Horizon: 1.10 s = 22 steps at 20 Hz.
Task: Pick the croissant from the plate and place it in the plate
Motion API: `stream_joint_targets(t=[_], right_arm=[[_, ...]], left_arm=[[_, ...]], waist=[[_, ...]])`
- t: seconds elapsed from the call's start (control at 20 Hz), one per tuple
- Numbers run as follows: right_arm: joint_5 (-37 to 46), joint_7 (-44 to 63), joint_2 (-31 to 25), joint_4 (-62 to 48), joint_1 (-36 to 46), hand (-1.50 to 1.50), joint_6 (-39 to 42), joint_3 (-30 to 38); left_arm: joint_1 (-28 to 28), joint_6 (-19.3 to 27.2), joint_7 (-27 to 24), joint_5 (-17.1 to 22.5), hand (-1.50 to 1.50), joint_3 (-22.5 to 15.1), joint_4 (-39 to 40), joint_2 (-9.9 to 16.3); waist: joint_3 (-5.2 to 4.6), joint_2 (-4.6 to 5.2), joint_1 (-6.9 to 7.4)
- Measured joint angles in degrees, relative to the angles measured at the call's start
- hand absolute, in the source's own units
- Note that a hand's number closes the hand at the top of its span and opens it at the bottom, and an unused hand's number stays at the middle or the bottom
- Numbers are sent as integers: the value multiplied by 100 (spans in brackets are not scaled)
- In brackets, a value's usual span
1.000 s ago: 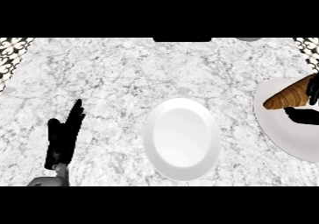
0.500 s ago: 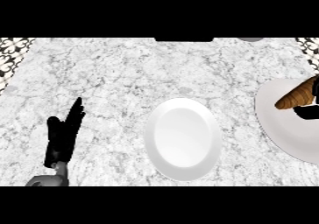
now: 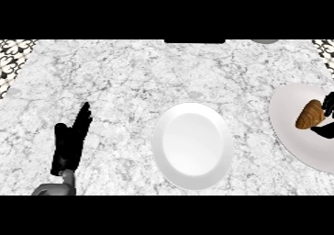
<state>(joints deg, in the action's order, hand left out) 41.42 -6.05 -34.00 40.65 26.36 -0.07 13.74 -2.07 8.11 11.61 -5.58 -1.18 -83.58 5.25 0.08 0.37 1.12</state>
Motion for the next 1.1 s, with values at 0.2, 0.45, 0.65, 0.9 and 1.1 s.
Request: stream_joint_targets(t=[0.2, 0.45, 0.65, 0.9, 1.1], right_arm=[[9, -700, -145, -840, 299, -150, 184, 13], [-581, -1758, -134, -1066, 398, -150, 398, 453], [-1503, -2316, -127, -1082, 492, -150, 861, 1200], [-2290, -2737, -337, -1429, 435, -150, 1547, 1850], [-2577, -3102, -573, -1748, 259, -150, 2069, 2022]], left_arm=[[-74, -56, 2, 34, 0, 57, 65, 28], [-38, -85, 11, 56, 0, 100, 23, 60], [7, -60, 89, 71, 0, 145, -63, 82], [-52, -23, 207, 16, 0, 85, -87, 29], [-33, -67, 210, 28, 0, 84, -110, 24]], waist=[[1, 3, 3], [5, -12, -37], [5, -41, -110], [4, -26, -95], [0, -20, -72]])
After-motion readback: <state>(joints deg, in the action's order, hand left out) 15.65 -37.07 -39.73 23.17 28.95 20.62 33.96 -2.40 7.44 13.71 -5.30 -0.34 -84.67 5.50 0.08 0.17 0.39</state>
